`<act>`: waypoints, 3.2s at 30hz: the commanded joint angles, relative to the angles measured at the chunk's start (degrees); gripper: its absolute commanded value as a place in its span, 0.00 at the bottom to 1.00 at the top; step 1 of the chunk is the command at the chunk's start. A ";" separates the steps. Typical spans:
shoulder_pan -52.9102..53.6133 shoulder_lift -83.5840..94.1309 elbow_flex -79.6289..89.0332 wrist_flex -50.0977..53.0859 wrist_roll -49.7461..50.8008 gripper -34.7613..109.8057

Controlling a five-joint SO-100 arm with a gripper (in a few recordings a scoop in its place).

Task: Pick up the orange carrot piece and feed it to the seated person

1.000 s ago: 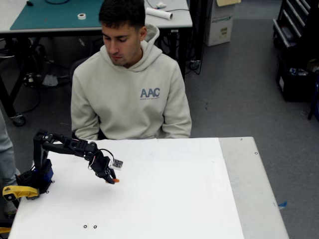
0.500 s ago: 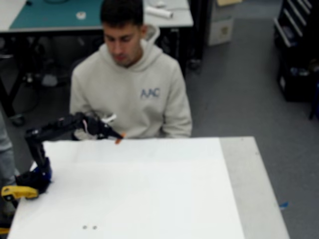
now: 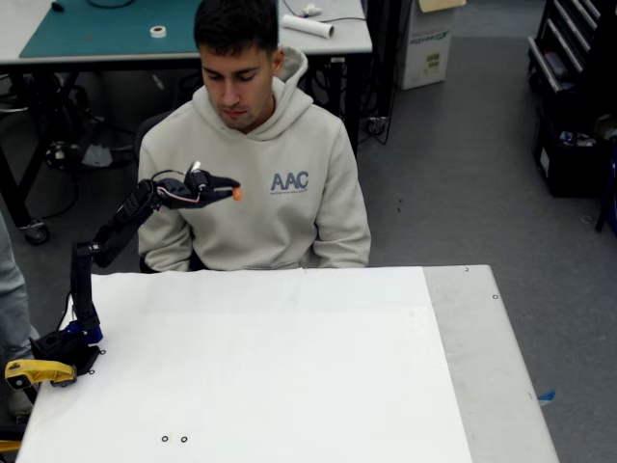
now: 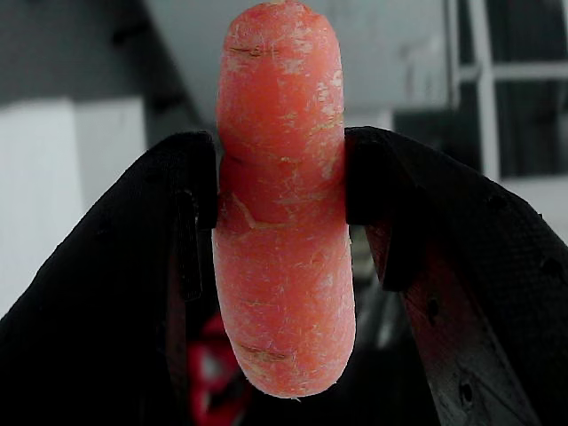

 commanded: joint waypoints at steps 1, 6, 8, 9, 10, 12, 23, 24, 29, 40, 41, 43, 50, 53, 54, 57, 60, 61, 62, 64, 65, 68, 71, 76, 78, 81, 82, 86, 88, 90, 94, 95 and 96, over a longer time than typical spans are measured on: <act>-2.99 -4.39 -18.11 -0.09 -1.41 0.23; -7.47 -18.72 -39.64 -0.09 -0.97 0.23; -8.00 -21.97 -43.15 -0.18 -1.32 0.23; -7.82 -22.76 -42.45 -0.26 -1.14 0.23; -8.00 -22.76 -41.92 -0.26 -0.97 0.23; -8.17 -22.68 -41.04 -0.26 -0.79 0.23; -10.55 -26.10 -41.48 -25.31 -0.79 0.23; -10.46 -27.60 -41.48 -27.77 -1.14 0.23; -10.81 -33.22 -41.48 -36.47 -1.49 0.23; -10.81 -34.01 -41.40 -37.18 -1.58 0.23; -10.81 -34.01 -41.40 -37.18 -1.58 0.23; -10.63 -34.01 -41.40 -37.18 -1.58 0.23; -11.07 -34.01 -41.40 -37.00 -1.58 0.23; -11.07 -34.01 -41.40 -36.74 -1.58 0.23; -11.16 -34.01 -41.40 -36.65 -1.58 0.23; -11.16 -34.10 -41.40 -36.47 -1.58 0.23; -11.25 -34.10 -41.40 -36.39 -1.58 0.23; -11.25 -34.10 -41.40 -36.39 -1.58 0.23; -11.25 -34.10 -41.40 -36.39 -1.58 0.23; -11.25 -34.10 -41.40 -36.39 -1.58 0.23; -11.25 -34.10 -41.40 -36.39 -1.58 0.23; -11.25 -34.10 -41.40 -36.39 -1.58 0.23; -11.25 -34.10 -41.40 -36.39 -1.58 0.23; -11.25 -34.10 -41.40 -36.39 -1.58 0.23; -11.25 -34.10 -41.40 -36.39 -1.58 0.23; -11.25 -34.10 -41.40 -36.39 -1.58 0.23; -11.25 -34.10 -41.40 -36.39 -1.58 0.23; -11.25 -34.10 -41.40 -36.39 -1.58 0.23; -11.25 -34.10 -41.40 -36.39 -1.58 0.23; -11.78 -34.10 -41.40 -36.83 -1.58 0.23; -13.01 -33.93 -41.40 -37.09 -1.58 0.24; -13.01 -33.93 -41.40 -37.09 -1.58 0.25; -13.01 -33.93 -41.40 -37.09 -1.58 0.26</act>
